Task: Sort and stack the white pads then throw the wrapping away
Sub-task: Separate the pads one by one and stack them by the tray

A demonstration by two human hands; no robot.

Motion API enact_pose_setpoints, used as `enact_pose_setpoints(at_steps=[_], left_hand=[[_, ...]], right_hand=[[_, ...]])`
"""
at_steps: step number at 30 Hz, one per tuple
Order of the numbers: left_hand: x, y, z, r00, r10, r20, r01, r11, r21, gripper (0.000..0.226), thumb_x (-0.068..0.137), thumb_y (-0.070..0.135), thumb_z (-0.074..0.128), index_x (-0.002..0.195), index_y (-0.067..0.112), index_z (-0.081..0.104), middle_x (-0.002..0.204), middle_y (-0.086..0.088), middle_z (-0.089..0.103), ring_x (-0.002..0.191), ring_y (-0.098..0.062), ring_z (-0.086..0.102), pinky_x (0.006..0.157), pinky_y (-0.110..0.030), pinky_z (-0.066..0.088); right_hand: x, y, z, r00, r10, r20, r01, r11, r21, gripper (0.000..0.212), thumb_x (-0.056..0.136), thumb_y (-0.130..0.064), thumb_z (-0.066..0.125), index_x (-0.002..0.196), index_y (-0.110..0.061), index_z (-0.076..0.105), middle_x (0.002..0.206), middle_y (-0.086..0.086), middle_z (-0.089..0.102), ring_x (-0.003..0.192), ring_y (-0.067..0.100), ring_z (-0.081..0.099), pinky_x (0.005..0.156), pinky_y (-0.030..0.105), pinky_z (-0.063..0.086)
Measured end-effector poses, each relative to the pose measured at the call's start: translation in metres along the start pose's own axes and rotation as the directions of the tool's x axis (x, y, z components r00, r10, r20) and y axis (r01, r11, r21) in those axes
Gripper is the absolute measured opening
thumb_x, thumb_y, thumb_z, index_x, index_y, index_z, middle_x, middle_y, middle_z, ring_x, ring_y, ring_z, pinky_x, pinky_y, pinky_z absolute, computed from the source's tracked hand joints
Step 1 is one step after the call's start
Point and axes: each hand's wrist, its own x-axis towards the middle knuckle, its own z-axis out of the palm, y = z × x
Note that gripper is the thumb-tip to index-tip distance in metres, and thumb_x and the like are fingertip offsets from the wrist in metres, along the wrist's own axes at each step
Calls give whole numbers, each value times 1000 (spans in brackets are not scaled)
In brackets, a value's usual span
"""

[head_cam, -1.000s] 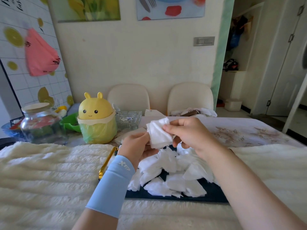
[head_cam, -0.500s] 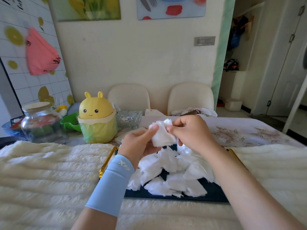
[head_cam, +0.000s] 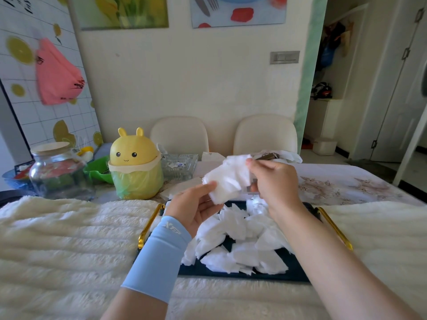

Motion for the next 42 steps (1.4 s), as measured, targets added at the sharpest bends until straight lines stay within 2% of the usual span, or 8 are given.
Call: enact_pose_setpoints(at_steps=[3,6,9,17,27,32,36,42], left_hand=[[2,1,-4,999,19,-51,-18,1000,12,22,89,10,69,109,1,64,98,-18,75,83,-27,75,65,-31,62],[2,0,-5,997,43,-64,-39,997,64,22,90,10,69,108,0,64,99,-20,75,83,-29,75,64,-31,62],[1,-2,-2,998,55,-16,-53,993,106,19,93,8,64,109,-3,65,102,-22,74,81,-28,73,67,-31,62],[-4,3,1,995,61,84,-69,993,91,20,99,8,52,109,-3,64,104,-25,72,84,-30,71,71,-35,63],[-3,2,3,995,56,86,-62,996,68,27,100,9,51,118,-9,60,107,-26,71,87,-31,71,72,-37,63],[-6,3,4,983,57,177,-79,990,120,49,85,40,68,115,1,69,107,-20,73,92,-28,71,76,-36,61],[-1,0,0,987,74,141,-90,989,116,49,76,21,74,113,-9,65,106,-25,72,83,-25,72,70,-30,62],[0,0,-1,982,58,179,-74,994,84,25,93,16,63,110,-1,68,100,-16,74,84,-22,72,74,-31,62]], right_hand=[[4,-9,-10,994,-41,-97,50,994,94,33,94,-30,70,73,-5,71,50,11,55,42,12,50,52,27,41],[0,-26,-17,984,5,180,-52,965,257,15,91,-27,74,85,-13,76,56,-1,53,44,12,45,41,21,35],[-8,-26,-9,920,22,391,-80,988,132,10,87,-25,77,90,-16,78,58,-3,58,43,11,46,39,18,34],[-3,-7,0,955,-126,269,176,970,-170,6,85,-31,78,80,-29,77,70,-16,72,65,-2,64,69,33,58],[-7,-7,5,974,-74,213,94,992,-85,9,88,-32,75,83,-25,78,61,-20,68,59,-6,59,62,14,44],[-8,-6,6,983,-91,162,114,984,-137,10,87,-32,75,79,-26,77,71,-15,73,68,-5,65,59,11,44],[-6,-10,2,950,127,285,-117,992,-53,18,88,-40,73,93,-24,76,82,-11,73,75,9,66,64,24,46],[-2,-11,-9,710,363,604,-518,850,98,14,92,-24,70,100,-13,70,80,4,68,66,17,63,62,29,48]])
